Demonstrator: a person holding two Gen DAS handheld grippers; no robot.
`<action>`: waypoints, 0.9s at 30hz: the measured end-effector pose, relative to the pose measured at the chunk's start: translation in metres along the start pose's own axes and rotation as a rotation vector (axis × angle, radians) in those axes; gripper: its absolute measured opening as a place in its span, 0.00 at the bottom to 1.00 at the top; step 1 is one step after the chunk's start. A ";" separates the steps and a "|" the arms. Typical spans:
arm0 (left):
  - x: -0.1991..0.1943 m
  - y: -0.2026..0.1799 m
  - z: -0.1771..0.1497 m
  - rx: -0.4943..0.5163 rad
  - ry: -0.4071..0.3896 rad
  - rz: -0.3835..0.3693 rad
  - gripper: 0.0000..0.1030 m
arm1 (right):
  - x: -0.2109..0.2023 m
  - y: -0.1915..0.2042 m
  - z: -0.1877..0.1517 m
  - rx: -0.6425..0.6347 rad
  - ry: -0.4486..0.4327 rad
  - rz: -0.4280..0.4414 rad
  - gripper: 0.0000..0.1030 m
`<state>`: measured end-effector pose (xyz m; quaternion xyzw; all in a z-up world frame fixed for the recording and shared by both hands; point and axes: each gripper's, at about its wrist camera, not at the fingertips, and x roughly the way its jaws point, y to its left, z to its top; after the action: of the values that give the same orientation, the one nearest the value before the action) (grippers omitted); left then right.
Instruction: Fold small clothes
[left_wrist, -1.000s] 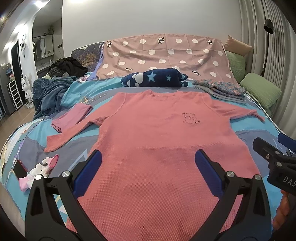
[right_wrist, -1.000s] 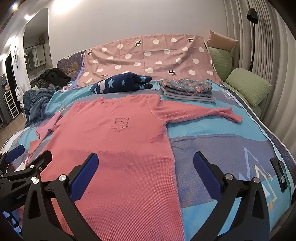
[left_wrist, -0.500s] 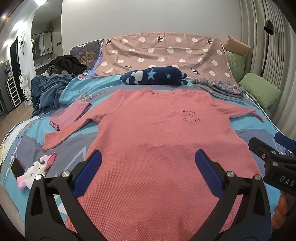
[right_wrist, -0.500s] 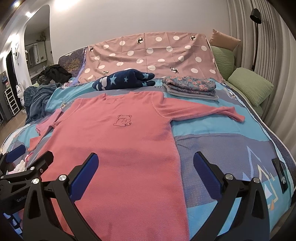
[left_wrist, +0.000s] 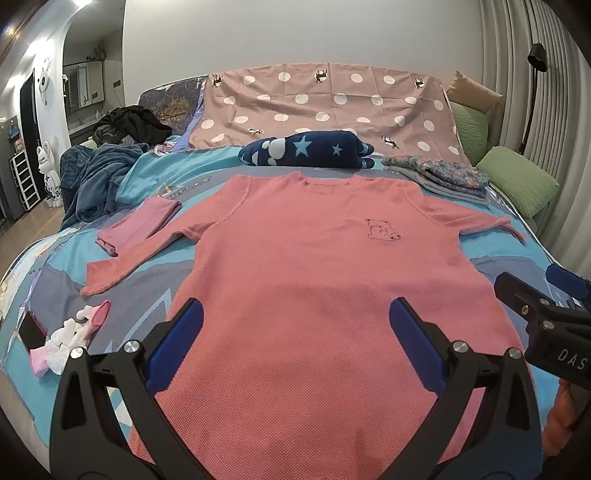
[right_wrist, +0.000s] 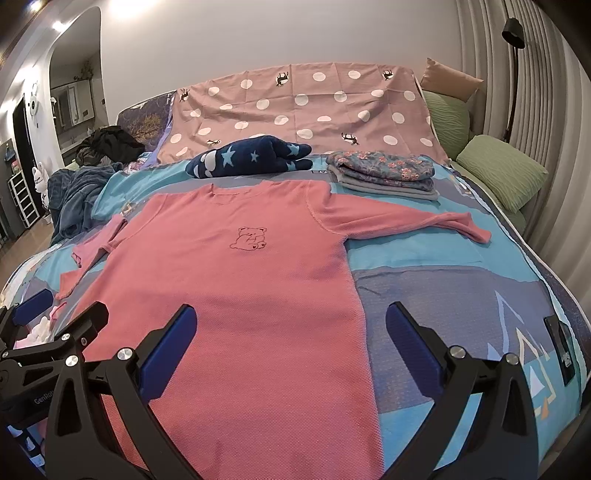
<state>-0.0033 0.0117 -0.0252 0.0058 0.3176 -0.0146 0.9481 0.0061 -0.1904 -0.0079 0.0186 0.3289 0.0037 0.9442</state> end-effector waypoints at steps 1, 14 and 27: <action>0.001 0.001 -0.001 -0.001 0.000 -0.002 0.98 | 0.000 0.001 0.000 -0.001 0.000 0.000 0.99; 0.006 0.007 -0.001 -0.021 0.017 -0.029 0.98 | 0.006 0.008 0.001 -0.018 0.015 -0.002 0.99; 0.017 0.024 0.001 -0.059 0.035 -0.037 0.98 | 0.019 0.018 0.012 -0.037 0.028 -0.019 0.99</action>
<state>0.0116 0.0349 -0.0343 -0.0277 0.3345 -0.0229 0.9417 0.0280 -0.1720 -0.0097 -0.0021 0.3420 0.0009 0.9397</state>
